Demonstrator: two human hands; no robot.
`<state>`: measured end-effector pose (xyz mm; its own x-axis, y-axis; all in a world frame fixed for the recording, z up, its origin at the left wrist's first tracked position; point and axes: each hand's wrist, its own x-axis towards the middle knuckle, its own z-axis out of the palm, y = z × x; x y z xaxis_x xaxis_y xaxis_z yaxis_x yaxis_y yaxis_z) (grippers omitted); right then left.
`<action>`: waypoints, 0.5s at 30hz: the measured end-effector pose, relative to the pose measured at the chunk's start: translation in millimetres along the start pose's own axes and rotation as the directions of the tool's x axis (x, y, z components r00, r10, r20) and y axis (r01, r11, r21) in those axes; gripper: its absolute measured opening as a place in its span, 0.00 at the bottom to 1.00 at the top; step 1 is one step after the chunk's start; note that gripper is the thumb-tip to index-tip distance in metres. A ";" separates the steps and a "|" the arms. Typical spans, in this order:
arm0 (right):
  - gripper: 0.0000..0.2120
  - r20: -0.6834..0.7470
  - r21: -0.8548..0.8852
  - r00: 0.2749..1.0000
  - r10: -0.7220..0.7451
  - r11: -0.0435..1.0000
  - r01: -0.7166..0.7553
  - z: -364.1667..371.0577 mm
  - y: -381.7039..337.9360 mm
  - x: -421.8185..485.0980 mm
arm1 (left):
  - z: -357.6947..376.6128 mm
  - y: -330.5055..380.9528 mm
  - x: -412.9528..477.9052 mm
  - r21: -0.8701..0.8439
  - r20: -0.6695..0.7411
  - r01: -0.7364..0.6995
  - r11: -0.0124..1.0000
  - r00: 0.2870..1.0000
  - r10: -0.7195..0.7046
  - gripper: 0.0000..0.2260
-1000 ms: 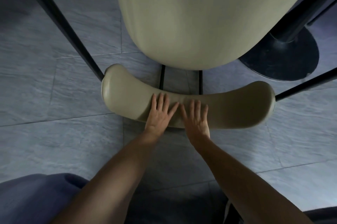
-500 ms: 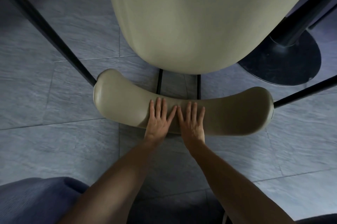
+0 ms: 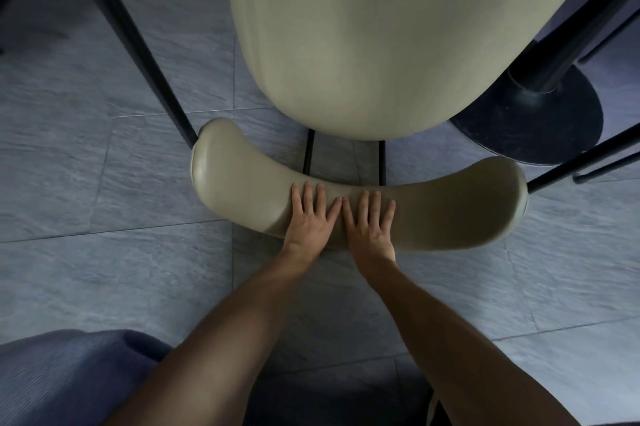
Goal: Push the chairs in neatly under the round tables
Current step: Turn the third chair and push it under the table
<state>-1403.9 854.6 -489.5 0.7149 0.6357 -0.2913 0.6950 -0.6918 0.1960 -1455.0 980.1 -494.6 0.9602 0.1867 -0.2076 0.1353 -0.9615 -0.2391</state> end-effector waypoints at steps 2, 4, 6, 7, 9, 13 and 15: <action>0.38 -0.012 -0.016 1.000 0.003 1.000 -0.003 -7.1 -1.3 -1.9 | -8.1 -5.0 -2.1 0.009 -0.026 0.001 1.000 1.000 -0.001 0.26; 0.40 -0.003 -0.017 1.000 0.002 1.000 -0.002 -14.5 -4.4 -2.6 | -13.4 -13.0 -5.8 0.002 -0.001 -0.009 1.000 1.000 0.009 0.25; 0.38 -0.011 -0.021 1.000 0.005 1.000 -0.006 -21.8 -8.0 -7.9 | -20.0 -21.3 -13.5 -0.022 0.006 -0.005 1.000 1.000 0.005 0.25; 0.37 -0.013 -0.023 1.000 0.005 1.000 -0.005 -26.6 -9.7 -12.4 | -25.6 -25.3 -19.0 -0.025 0.002 -0.001 1.000 1.000 0.001 0.25; 0.37 0.011 -0.020 1.000 -0.004 1.000 0.004 -38.1 -12.8 -25.5 | -37.5 -29.6 -31.9 -0.034 0.016 -0.019 0.999 1.000 0.020 0.25; 0.38 0.065 0.000 0.998 -0.017 1.000 0.017 -71.1 -24.0 -59.1 | -64.3 -42.4 -65.5 -0.009 0.066 -0.122 0.993 0.990 0.122 0.25; 0.39 0.105 0.030 0.994 -0.027 0.999 0.024 -92.5 -31.2 -78.2 | -84.0 -52.4 -83.4 -0.027 0.085 -0.146 0.989 0.985 0.147 0.26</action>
<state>-1474.4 858.1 -386.2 0.6838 0.6149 -0.3929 0.7094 -0.6862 0.1607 -1521.7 997.9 -385.2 0.9453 0.0596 -0.3208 0.0006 -0.9835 -0.1808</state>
